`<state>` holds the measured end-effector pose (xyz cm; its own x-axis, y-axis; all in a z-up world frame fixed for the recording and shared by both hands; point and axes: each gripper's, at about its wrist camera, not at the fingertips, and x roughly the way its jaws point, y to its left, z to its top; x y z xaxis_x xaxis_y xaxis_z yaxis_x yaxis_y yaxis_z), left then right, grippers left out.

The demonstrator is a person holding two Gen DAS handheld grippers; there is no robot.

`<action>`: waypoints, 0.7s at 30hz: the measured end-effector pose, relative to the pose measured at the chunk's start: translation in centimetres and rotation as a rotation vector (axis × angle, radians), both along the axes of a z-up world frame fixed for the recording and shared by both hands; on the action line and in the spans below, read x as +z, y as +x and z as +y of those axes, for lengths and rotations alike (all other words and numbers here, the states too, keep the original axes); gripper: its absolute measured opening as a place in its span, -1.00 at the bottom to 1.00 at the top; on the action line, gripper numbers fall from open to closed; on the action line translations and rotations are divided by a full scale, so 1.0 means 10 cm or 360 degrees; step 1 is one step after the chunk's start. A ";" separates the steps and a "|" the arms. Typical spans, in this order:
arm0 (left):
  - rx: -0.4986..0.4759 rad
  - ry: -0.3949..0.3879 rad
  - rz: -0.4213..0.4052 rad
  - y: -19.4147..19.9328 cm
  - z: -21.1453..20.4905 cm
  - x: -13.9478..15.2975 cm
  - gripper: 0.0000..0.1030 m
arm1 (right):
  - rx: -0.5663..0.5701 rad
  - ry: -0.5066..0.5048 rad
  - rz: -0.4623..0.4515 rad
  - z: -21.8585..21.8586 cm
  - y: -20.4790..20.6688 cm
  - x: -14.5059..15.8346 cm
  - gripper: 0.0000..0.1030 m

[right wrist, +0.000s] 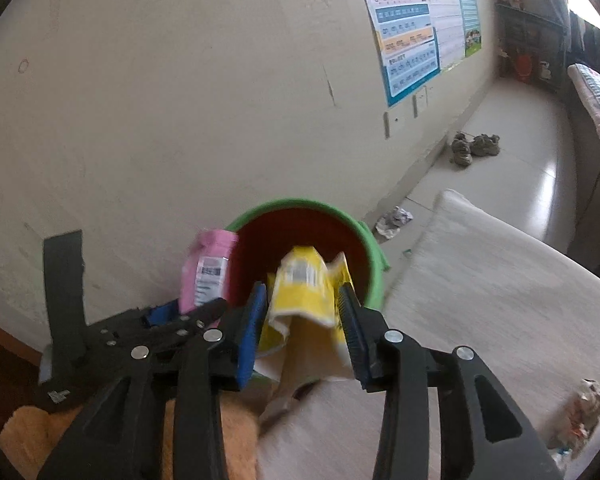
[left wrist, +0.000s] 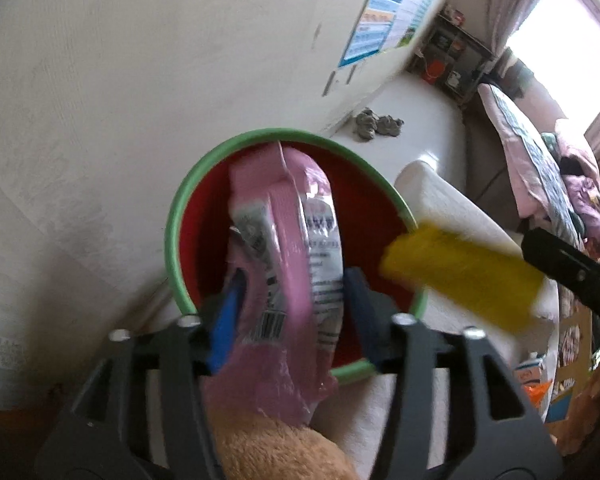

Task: Collect trash
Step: 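Open the left gripper over the bin while the right gripper lowers the yellow box into it, then grasp the silver-patterned paper cup with the left gripper while the right gripper grasps the milk carton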

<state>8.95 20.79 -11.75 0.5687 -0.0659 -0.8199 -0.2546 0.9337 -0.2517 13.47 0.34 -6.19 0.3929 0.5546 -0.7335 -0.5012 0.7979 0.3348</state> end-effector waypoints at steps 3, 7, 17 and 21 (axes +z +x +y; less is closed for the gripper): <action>0.0011 0.0001 0.0009 -0.01 0.01 -0.02 0.09 | 0.0000 0.0004 -0.0020 -0.04 -0.03 0.01 -0.07; -0.0005 0.0008 0.0024 -0.05 -0.04 -0.04 0.09 | -0.0037 0.0019 0.0001 -0.25 -0.13 0.03 -0.05; -0.0215 0.0013 0.0034 -0.23 -0.69 0.00 0.11 | -0.0341 -0.0128 -0.0069 -1.29 -0.61 0.10 0.09; -0.0357 -0.0038 0.0053 -0.33 -1.08 0.03 0.15 | -0.0504 -0.0225 -0.0005 -1.89 -0.89 -0.10 0.09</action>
